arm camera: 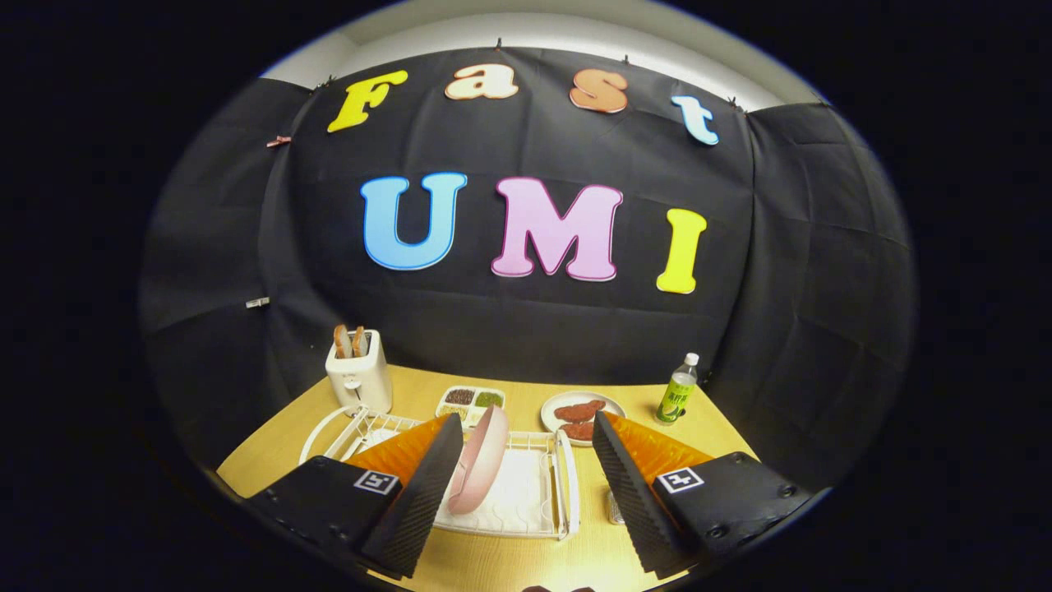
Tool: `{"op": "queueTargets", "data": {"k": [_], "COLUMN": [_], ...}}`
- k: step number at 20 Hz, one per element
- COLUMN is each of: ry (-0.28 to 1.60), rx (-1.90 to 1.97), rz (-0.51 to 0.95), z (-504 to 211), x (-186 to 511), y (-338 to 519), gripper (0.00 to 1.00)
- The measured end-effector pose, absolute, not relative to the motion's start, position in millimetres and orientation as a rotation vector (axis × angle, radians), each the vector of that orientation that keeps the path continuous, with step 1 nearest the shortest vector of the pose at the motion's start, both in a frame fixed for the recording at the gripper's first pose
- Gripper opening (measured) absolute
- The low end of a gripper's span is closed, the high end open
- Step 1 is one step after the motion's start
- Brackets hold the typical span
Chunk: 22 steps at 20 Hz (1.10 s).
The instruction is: Take the plate from the dish rack, then take the spoon from the basket and place it into the plate.
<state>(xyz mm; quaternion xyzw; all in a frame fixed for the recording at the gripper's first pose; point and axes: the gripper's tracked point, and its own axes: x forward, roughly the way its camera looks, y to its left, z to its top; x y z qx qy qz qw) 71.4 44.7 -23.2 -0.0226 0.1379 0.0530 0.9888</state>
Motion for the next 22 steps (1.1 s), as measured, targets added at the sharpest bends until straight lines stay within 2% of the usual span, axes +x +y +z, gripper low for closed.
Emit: {"op": "queueTargets", "data": {"k": [12, 16, 17, 22], "ry": [0.672, 0.742, 0.764, 0.844], "rx": [-0.183, -0.279, -0.291, -0.292], "rz": [0.110, 0.077, 0.056, -0.030], "z": [-120, -150, -158, -181], "x": [157, 175, 179, 180], "y": [78, 86, 85, 87], "gripper": [0.98, 0.95, 0.92, 0.56]}}
